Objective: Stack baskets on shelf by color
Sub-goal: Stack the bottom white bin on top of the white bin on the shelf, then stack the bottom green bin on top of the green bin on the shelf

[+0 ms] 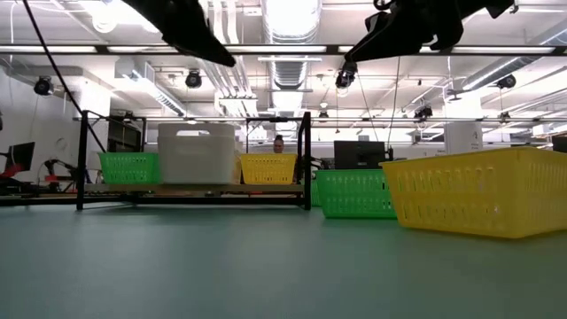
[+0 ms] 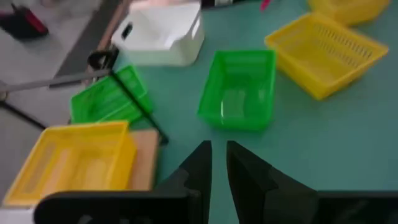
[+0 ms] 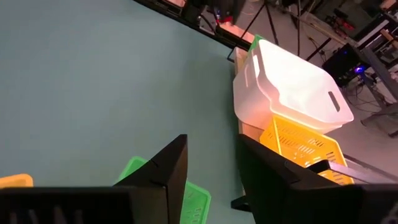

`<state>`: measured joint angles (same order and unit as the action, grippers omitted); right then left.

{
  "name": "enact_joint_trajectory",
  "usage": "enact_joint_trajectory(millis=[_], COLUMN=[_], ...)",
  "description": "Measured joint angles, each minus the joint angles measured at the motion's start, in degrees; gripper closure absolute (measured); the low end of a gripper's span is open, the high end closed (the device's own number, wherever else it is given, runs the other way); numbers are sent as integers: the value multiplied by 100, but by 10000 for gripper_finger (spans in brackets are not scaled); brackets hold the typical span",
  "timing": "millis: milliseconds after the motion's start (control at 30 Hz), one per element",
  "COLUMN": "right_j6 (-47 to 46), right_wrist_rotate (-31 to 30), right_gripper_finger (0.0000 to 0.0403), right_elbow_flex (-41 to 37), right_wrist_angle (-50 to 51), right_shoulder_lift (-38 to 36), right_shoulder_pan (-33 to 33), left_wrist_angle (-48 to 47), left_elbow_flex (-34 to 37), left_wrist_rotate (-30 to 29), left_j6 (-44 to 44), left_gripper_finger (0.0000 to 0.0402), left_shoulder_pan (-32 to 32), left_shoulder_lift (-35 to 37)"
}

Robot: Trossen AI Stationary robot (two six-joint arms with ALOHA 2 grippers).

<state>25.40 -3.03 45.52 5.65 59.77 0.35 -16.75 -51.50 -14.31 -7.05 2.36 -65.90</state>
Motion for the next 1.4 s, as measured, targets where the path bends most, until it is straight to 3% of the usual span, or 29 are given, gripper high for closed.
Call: enact_joint_trajectory(millis=[133,300,400,933,1200,1400], right_j6=[5,14,14,34,37,85], right_wrist_rotate=[2,1,0,2,2,6], right_gripper_finger=[284,295,302,334,335,335], right_elbow_flex=[0,0,-2,-2,-7,-9], right_wrist_angle=[-6,-6,-6,7,7,2], right_shoulder_lift=[0,0,0,0,0,0], right_shoulder_pan=[1,0,-1,1,0,-1], left_wrist_angle=[1111,1179,1136,1133,1386,2459], left_elbow_flex=[871,1432,1548,1549,1549,1549], left_wrist_rotate=[-772,-1828,-2011,-2018,-1346,-775], left_j6=[81,372,511,477,528,477], left_gripper_finger=[375,375,375,376,376,376], left_shoulder_pan=[145,-32,-236,-742,-500,-20], left_shoulder_lift=[4,-105,-103,-103,165,213])
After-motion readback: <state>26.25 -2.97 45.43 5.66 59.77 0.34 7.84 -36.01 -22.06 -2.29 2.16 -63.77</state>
